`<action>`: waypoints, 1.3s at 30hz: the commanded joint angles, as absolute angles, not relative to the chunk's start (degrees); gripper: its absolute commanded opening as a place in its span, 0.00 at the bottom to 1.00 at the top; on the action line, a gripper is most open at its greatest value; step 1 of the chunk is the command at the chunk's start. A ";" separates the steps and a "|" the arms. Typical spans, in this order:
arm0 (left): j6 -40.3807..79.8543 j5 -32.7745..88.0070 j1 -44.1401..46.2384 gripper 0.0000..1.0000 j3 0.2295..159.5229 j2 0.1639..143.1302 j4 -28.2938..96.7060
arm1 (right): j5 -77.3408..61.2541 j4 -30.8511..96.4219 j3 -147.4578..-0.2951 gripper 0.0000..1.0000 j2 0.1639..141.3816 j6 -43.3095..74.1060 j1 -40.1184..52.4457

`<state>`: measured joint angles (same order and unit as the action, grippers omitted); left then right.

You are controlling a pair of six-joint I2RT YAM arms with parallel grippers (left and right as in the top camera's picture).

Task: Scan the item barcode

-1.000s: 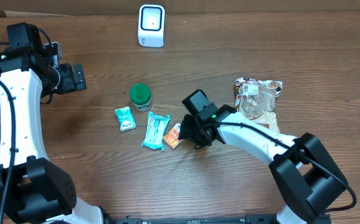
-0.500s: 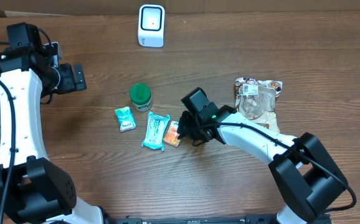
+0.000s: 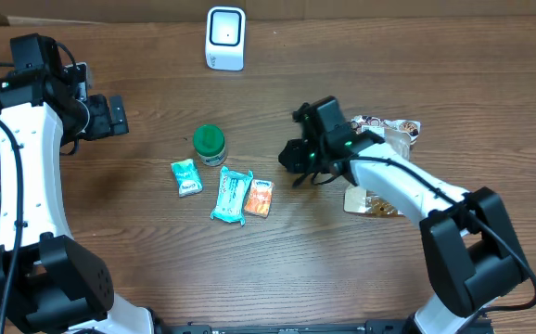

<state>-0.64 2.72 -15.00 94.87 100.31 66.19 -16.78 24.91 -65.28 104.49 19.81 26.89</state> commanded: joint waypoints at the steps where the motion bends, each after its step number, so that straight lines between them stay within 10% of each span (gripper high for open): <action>1: -1.93 2.76 -14.98 1.00 95.79 100.40 66.13 | -26.50 27.27 -66.35 0.44 104.81 24.80 26.50; 20: -1.93 2.76 -14.98 1.00 95.79 100.40 66.13 | -21.71 26.09 -59.64 0.26 109.27 54.06 36.80; 24: -1.93 2.76 -14.98 1.00 95.79 100.40 66.13 | -24.56 24.93 -59.64 0.04 111.24 54.00 36.29; 39: -1.93 2.76 -14.98 1.00 95.79 100.40 66.13 | -43.55 26.68 -60.10 0.04 95.31 30.65 22.17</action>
